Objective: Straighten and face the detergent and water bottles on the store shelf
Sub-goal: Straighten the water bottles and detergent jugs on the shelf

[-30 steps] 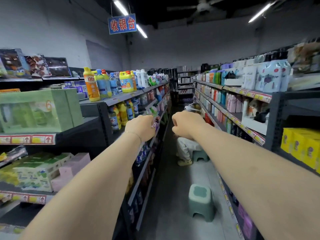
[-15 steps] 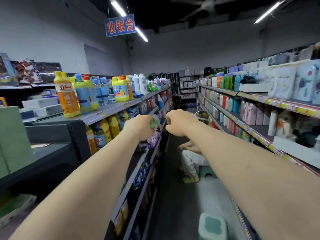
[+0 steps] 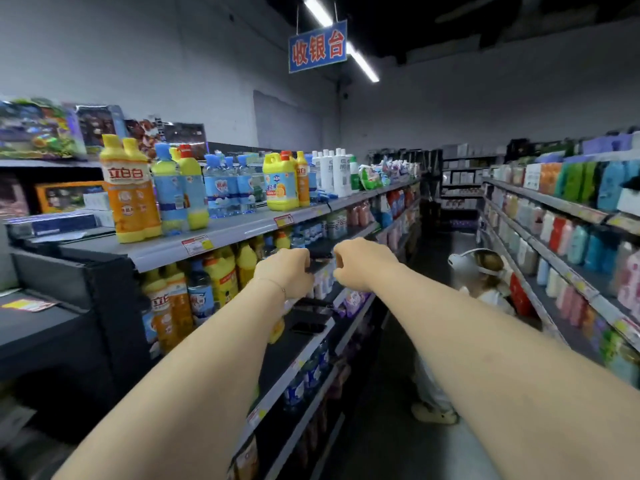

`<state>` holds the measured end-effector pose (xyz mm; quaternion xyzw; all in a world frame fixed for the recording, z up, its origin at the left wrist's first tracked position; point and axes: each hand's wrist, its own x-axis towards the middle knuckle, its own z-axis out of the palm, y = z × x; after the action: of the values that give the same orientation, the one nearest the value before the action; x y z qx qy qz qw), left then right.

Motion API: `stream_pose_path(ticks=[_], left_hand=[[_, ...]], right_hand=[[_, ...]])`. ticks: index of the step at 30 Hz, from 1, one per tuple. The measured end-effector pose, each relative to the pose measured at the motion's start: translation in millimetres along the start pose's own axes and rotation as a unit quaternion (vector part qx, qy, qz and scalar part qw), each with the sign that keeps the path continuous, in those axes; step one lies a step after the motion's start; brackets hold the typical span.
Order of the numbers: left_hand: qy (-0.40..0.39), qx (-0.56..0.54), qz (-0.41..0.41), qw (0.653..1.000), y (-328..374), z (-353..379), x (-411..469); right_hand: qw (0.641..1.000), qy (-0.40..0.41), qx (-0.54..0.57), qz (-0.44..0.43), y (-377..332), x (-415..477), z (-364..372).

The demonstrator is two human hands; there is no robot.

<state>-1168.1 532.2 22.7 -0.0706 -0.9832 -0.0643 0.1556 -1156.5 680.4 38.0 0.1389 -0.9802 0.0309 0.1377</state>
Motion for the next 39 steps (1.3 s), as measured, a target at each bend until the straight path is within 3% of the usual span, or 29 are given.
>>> stream_pose_path(ticks=[8,14,26,31,39], left_hand=[[0.054,0.040,-0.137,0.988,-58,5,42],[0.095,0.079,-0.221,0.968,-122,-4,66],[0.174,0.119,-0.242,0.947,-215,-32,129],[0.192,0.084,-0.289,0.934,-239,-20,148],[0.227,-0.044,-0.364,0.902,-253,-9,187]], right_hand=[[0.993,-0.022,0.016,-0.117,-3,100,37],[0.978,0.020,0.058,-0.201,-54,169,52],[0.951,0.091,0.136,-0.263,-157,292,49],[0.945,0.091,0.139,-0.281,-168,320,57],[0.930,0.063,0.241,-0.272,-184,353,73]])
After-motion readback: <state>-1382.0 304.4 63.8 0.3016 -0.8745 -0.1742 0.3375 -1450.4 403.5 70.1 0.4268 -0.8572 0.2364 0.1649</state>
